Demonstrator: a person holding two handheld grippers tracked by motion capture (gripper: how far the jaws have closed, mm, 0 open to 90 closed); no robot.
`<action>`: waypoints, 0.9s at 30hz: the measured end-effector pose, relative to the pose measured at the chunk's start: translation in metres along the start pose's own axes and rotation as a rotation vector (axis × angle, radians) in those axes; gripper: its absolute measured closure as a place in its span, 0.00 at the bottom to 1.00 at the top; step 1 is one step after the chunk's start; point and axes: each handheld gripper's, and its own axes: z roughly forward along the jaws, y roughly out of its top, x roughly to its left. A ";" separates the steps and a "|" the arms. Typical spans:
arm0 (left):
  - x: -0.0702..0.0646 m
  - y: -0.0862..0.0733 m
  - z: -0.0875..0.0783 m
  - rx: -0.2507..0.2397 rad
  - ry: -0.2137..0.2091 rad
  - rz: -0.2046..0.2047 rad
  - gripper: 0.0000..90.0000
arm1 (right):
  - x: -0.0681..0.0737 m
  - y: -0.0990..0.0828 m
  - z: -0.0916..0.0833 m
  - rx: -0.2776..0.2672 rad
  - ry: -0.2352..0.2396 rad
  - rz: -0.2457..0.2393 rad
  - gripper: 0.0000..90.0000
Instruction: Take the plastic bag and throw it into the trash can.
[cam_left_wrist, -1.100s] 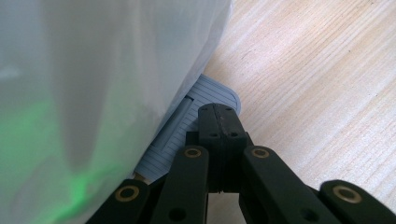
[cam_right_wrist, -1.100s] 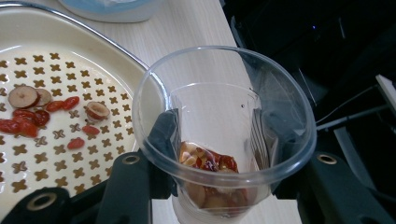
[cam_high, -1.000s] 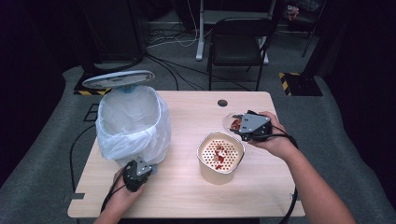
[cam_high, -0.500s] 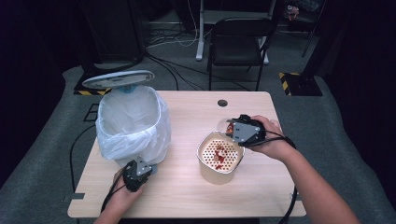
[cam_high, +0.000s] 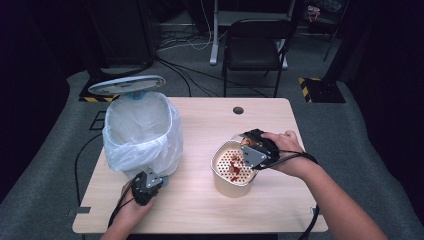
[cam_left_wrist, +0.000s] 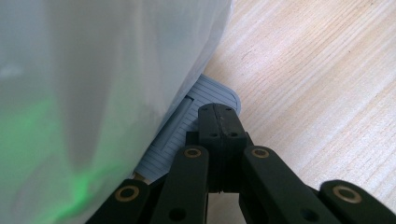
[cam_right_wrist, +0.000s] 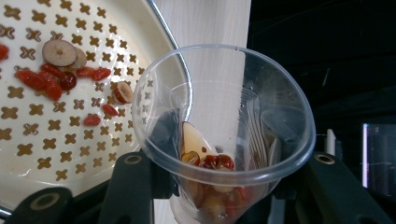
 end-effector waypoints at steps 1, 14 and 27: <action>0.000 0.000 0.000 0.003 0.002 -0.001 1.00 | 0.001 0.001 0.000 0.007 -0.005 -0.017 0.60; 0.000 0.000 0.000 0.003 0.001 0.000 1.00 | 0.026 0.024 0.006 0.142 -0.109 -0.385 0.61; 0.000 0.000 0.000 0.003 0.000 -0.001 1.00 | 0.067 0.026 0.020 0.231 -0.318 -0.736 0.61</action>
